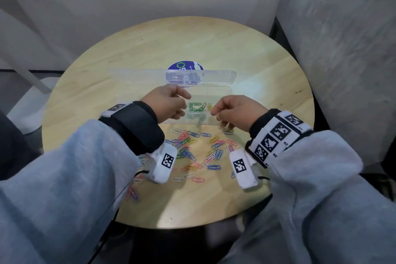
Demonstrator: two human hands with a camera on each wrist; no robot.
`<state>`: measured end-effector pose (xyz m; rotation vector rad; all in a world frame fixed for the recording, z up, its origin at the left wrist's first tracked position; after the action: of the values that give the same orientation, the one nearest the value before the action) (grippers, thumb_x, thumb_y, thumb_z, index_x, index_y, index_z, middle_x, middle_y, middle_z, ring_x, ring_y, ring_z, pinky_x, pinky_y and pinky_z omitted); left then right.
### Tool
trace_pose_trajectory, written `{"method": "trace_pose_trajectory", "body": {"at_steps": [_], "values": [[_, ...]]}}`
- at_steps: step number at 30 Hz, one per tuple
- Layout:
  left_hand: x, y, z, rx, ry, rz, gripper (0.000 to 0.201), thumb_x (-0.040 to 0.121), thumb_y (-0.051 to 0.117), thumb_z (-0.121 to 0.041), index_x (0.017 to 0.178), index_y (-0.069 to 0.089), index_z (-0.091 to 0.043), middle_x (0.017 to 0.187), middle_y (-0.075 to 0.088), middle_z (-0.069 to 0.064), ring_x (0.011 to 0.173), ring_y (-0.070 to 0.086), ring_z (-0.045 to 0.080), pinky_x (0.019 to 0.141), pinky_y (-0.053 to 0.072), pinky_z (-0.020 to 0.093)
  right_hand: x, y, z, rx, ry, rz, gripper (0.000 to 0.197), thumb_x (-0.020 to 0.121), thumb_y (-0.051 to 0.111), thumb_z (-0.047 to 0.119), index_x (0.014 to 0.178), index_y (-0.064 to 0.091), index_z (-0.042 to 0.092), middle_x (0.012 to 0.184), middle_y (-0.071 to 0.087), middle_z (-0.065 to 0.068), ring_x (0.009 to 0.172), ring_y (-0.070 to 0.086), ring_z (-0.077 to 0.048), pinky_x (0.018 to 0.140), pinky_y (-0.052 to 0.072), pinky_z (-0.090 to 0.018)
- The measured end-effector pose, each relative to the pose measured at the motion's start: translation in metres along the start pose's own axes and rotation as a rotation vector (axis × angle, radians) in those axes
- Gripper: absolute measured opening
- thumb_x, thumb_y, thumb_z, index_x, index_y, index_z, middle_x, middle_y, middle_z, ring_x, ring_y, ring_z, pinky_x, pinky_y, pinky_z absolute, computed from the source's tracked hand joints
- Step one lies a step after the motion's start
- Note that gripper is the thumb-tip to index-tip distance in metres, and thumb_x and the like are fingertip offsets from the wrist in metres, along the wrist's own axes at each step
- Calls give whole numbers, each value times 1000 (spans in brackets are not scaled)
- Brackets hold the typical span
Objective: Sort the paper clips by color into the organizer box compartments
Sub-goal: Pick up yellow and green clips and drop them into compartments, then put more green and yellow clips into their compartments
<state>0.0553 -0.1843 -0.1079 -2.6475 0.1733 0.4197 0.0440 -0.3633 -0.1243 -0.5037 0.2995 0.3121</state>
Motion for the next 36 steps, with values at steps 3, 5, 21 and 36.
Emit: {"method": "trace_pose_trajectory", "body": {"at_steps": [3, 5, 21, 36], "values": [[-10, 10, 8, 427, 56, 109, 17, 86, 52, -9, 91, 61, -23, 71, 57, -6, 71, 59, 17, 73, 49, 27, -9, -5, -5, -196, 25, 28, 21, 85, 53, 5, 71, 56, 20, 65, 57, 3, 56, 53, -9, 49, 42, -18], [-13, 18, 13, 655, 71, 141, 22, 86, 52, -16, 104, 62, -24, 81, 58, -9, 80, 58, 14, 74, 45, 24, -12, -5, -7, -272, 26, 30, 16, 83, 55, 7, 73, 57, 19, 65, 57, 5, 59, 53, -9, 53, 41, -19], [-5, 56, 28, 1179, 85, 241, 38, 91, 48, -10, 127, 52, -21, 127, 53, 6, 118, 52, 25, 90, 42, 30, -8, 22, -25, -851, 56, 213, 37, 74, 67, 9, 101, 57, 34, 98, 40, 3, 90, 55, -22, 80, 51, -31], [-8, 50, 32, 1048, 6, 211, 9, 80, 60, -18, 89, 57, -19, 103, 64, 4, 82, 51, 19, 55, 33, 24, 0, 29, -28, -886, 2, 226, 22, 78, 63, 5, 83, 53, 24, 92, 47, 4, 87, 54, -21, 74, 48, -29]]}}
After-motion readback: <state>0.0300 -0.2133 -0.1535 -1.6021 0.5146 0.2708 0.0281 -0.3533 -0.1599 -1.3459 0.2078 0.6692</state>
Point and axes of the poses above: each hand's wrist, its own x-axis towards the middle knuckle, its own y-axis out of the palm, z = x × y, the point moved 2 cm from there along x, towards the middle knuckle
